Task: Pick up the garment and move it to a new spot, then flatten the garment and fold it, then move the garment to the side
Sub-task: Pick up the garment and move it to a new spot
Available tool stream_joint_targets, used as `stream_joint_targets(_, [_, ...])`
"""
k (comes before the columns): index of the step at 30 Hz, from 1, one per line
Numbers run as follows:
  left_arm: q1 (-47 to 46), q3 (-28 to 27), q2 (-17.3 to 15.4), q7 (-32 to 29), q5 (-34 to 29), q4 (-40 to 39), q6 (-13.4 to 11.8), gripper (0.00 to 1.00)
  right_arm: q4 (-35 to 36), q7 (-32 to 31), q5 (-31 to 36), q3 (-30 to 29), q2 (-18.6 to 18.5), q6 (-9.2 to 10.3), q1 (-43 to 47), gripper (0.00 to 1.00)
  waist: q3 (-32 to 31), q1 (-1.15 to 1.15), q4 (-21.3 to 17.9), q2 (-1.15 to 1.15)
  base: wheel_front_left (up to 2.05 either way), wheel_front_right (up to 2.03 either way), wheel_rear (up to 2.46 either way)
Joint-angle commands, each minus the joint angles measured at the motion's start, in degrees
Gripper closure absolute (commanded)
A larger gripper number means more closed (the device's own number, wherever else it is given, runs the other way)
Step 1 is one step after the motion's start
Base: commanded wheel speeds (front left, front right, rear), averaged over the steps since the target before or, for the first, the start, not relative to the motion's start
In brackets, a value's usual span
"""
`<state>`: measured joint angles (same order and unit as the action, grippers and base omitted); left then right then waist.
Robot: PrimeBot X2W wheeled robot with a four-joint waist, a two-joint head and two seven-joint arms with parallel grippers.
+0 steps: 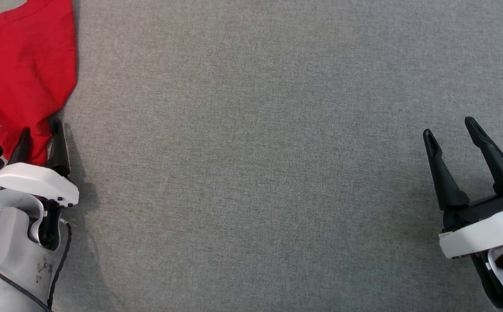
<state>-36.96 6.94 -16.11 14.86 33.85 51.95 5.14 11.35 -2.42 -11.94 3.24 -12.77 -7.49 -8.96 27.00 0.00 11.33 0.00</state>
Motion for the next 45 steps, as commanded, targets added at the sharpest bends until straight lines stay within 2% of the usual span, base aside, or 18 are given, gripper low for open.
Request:
stream_joint_targets(1, [-1.06, -0.06, -0.56, 0.24, -0.34, 0.65, 0.48, 0.0, -0.09, 0.41, 0.41, -0.1, -0.01, -0.01, -0.63, 0.0, 0.13, 0.0, -0.18, 0.0, 0.0, 0.0, 0.0])
stream_joint_targets(2, [-1.73, -0.15, -0.59, 0.22, -0.43, 1.52, 0.63, 0.0, -0.15, 0.47, 0.41, -0.06, 0.12, -0.01, -0.71, 0.0, 0.17, 0.0, -0.24, 0.0, 0.0, 0.0, 0.0])
stream_joint_targets(3, [-2.3, -0.36, -1.05, 0.22, -1.01, 1.86, 0.69, 0.54, -0.27, 0.54, 0.41, -0.09, 0.22, -0.01, -0.73, 0.0, 0.17, 0.0, -0.26, 0.0, 0.0, 0.0, 0.0])
stream_joint_targets(4, [-2.65, -0.68, -1.15, 0.23, -1.1, 2.32, 0.86, 1.0, -0.42, 0.63, 0.38, -0.08, 0.33, -0.01, -0.77, 0.0, 0.09, 0.0, -0.28, 0.0, 0.0, 0.0, 0.0])
stream_joint_targets(8, [-2.83, -1.95, -1.83, 0.22, -3.08, 1.71, 0.54, 1.0, -1.37, 1.24, -0.02, -0.08, 0.75, -0.01, -0.83, 0.0, -0.92, 0.0, -0.31, 0.0, 0.0, 0.0, 0.0])
stream_joint_targets(13, [0.33, -4.86, -2.18, 0.22, -6.14, -3.11, -0.71, 1.0, -3.01, 2.78, -0.48, -0.07, 1.65, -0.01, 0.19, 0.0, -4.17, 0.0, -0.31, 0.0, 0.0, 0.0, 0.0])
stream_joint_targets(19, [6.89, -8.51, -2.15, 0.23, -10.44, -13.23, -1.86, 1.0, -6.15, 4.76, -1.28, 0.63, 3.15, -0.01, 1.76, 0.0, -9.96, 0.0, -1.11, 0.0, 0.0, 0.0, 0.0])
stream_joint_targets(24, [14.11, -9.4, -0.7, 0.23, -13.84, -23.82, -2.51, 1.0, -8.32, 5.96, -1.78, 1.01, 4.21, -0.01, 3.9, 0.0, -14.82, 0.0, -2.02, 0.0, 0.0, 0.0, 0.0])
stream_joint_targets(33, [27.39, -6.29, 1.78, -1.17, -17.59, -41.21, -4.54, 1.0, -10.19, 7.06, -1.85, 1.39, 5.22, -0.01, 7.07, 0.0, -21.87, 0.0, -5.76, 0.0, 0.0, 0.0, 0.0])
stream_joint_targets(37, [31.2, -4.83, 2.44, -2.9, -18.24, -46.33, -5.19, 1.0, -10.17, 7.23, -2.04, 1.45, 5.57, -0.01, 7.84, 0.0, -23.42, 0.0, -7.71, 0.0, 0.0, 0.0, 0.0])
stream_joint_targets(45, [33.48, 1.17, 3.7, -7.31, -20.17, -56.43, -4.11, 1.0, -8.62, 6.22, -2.2, 0.9, 5.96, -0.01, 8.72, 0.0, -23.32, 0.0, -12.76, 0.0, 0.0, 0.0, 0.0])
